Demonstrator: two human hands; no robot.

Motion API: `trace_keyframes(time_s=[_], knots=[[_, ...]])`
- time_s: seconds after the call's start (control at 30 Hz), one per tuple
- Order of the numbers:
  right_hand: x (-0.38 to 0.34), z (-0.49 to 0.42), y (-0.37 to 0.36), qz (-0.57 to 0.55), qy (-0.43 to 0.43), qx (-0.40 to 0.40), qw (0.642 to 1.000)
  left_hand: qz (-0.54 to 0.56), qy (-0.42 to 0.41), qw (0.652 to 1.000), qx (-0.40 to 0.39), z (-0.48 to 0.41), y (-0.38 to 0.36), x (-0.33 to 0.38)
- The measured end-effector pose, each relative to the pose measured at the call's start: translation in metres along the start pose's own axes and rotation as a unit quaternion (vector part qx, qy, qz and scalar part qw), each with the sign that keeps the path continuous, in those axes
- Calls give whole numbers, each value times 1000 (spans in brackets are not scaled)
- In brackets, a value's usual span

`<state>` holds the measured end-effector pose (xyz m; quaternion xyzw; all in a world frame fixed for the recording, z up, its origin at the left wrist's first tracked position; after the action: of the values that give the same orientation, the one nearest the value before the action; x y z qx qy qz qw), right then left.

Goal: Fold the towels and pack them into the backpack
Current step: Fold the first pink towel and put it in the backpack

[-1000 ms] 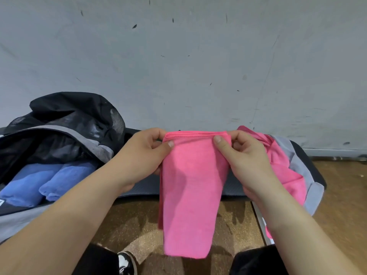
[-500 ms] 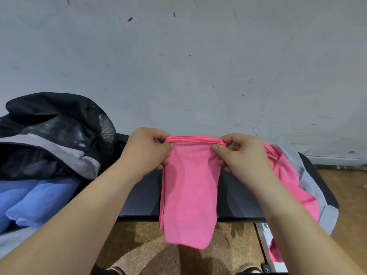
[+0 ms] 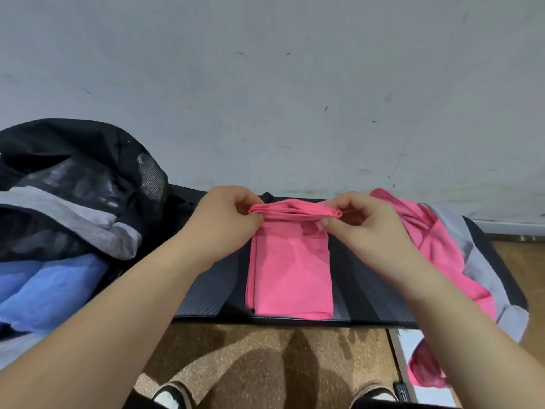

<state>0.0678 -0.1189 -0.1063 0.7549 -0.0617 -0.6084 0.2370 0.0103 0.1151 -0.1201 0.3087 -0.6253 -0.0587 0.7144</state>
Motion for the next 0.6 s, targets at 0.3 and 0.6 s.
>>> trace_keyframes(time_s=[0.3, 0.6], knots=[[22, 55, -16, 209, -9, -211, 955, -226, -79, 956, -171, 54, -23, -9], [43, 73, -27, 218, -118, -354, 902, -316, -78, 916, -235, 53, -40, -22]])
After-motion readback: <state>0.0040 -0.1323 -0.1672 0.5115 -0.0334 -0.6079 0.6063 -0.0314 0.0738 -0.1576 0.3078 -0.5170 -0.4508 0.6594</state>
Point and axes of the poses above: each hand's wrist, its own z-axis away from the middle knuckle, its own y-axis out of the back of the hand, x = y × z, the point moved 9 cm from there along -z, towards the middle knuckle, and after that the axes turned 6 degrees about x, right-handed, at the moved point
